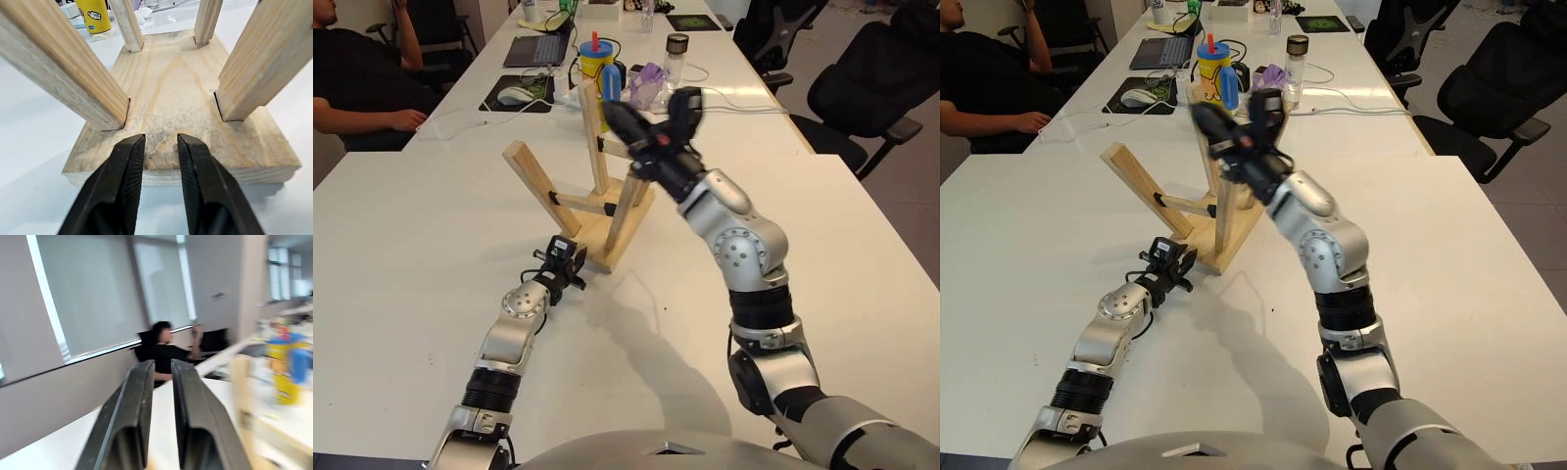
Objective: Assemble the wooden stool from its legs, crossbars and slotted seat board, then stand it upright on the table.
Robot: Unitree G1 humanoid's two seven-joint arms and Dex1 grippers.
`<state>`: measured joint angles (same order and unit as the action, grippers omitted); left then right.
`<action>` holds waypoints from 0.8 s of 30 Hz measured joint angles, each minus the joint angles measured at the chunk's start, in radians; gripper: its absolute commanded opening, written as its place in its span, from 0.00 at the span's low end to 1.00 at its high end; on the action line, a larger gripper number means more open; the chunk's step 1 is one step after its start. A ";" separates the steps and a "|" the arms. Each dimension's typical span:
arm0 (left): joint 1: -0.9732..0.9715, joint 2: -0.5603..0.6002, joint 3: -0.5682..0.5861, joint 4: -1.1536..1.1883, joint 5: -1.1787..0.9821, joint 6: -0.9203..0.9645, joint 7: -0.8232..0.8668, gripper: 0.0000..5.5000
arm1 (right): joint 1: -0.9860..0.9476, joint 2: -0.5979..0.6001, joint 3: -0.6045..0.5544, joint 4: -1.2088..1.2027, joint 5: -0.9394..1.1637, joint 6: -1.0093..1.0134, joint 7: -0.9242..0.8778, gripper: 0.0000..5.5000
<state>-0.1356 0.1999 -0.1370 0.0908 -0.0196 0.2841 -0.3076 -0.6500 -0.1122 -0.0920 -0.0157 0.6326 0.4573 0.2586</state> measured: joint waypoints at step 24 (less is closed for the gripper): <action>-0.018 0.020 -0.013 -0.041 0.001 0.085 -0.014 0.23 | 0.171 -0.220 0.245 -0.132 -0.050 0.327 0.365 0.12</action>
<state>-0.1537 0.2201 -0.1505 0.0497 -0.0184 0.3692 -0.3218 -0.4786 -0.3317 0.1528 -0.1475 0.5826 0.7848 0.6238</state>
